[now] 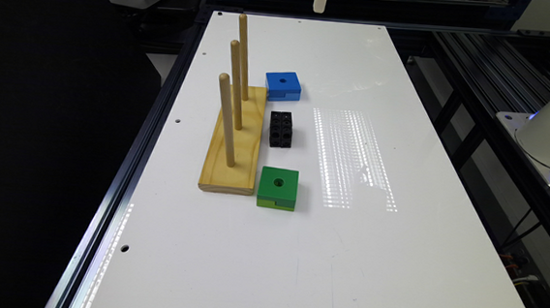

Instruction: Pick up blue block.

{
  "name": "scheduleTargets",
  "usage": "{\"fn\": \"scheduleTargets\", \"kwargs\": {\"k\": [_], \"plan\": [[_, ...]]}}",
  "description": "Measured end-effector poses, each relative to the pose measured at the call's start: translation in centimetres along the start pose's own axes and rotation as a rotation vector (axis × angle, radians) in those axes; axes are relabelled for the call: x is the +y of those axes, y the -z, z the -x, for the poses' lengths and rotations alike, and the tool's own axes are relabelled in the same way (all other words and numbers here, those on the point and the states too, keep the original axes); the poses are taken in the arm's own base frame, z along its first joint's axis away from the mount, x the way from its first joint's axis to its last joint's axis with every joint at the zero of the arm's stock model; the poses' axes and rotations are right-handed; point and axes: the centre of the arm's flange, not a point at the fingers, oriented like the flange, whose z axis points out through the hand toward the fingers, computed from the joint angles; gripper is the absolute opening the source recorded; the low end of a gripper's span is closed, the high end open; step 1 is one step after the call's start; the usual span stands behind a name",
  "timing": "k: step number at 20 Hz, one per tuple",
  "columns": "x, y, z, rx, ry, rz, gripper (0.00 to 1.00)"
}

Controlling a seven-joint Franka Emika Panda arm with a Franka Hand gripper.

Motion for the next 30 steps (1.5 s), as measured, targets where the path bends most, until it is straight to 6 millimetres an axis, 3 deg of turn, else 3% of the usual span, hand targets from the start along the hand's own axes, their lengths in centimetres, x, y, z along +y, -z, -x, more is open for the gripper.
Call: {"fn": "scheduleTargets", "kwargs": {"k": [8,14,18,24,30], "plan": [[0.2,-0.2,-0.1,-0.003,-0.001,0.002,1.00],[-0.3,-4.9,-1.0,-0.012,-0.001,0.007,1.00],[-0.4,-6.5,-1.2,-0.020,-0.001,0.012,1.00],[-0.6,-11.2,-1.5,-0.025,-0.001,0.014,1.00],[-1.1,-11.4,-1.7,-0.021,0.005,0.010,1.00]]}}
